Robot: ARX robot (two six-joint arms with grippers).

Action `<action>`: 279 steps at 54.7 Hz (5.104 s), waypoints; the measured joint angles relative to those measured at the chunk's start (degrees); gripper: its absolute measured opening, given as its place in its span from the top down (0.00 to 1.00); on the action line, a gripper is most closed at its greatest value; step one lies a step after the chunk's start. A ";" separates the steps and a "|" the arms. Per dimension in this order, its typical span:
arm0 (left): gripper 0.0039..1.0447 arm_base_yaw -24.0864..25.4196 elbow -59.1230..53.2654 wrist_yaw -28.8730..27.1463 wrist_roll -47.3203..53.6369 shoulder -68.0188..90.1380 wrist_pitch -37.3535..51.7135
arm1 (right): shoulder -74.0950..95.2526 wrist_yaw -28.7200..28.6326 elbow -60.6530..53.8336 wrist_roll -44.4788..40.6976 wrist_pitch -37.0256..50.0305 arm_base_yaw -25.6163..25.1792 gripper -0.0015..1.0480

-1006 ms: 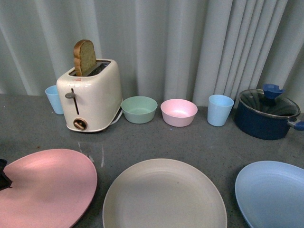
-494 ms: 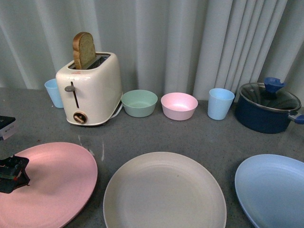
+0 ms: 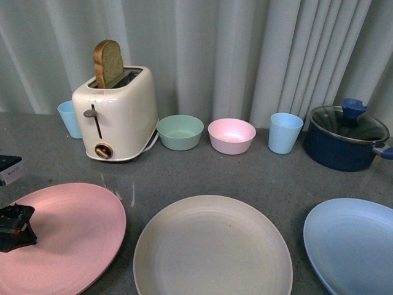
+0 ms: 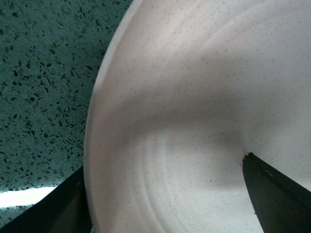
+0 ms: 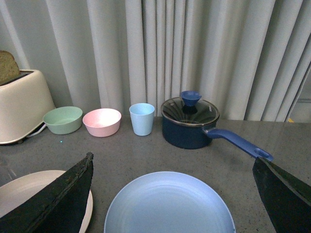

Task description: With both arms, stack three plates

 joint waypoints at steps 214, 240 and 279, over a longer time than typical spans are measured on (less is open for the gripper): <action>0.05 -25.53 -12.02 -0.50 -39.04 -25.00 10.08 | 0.00 0.02 0.00 0.00 0.00 0.00 0.07; 0.43 -24.04 -37.92 -19.80 -23.98 -38.99 63.93 | 0.00 0.04 0.00 0.00 0.00 0.00 0.07; 0.97 -12.68 -59.36 -9.16 -21.57 -68.39 57.79 | 0.00 0.02 0.00 0.00 0.00 0.00 0.07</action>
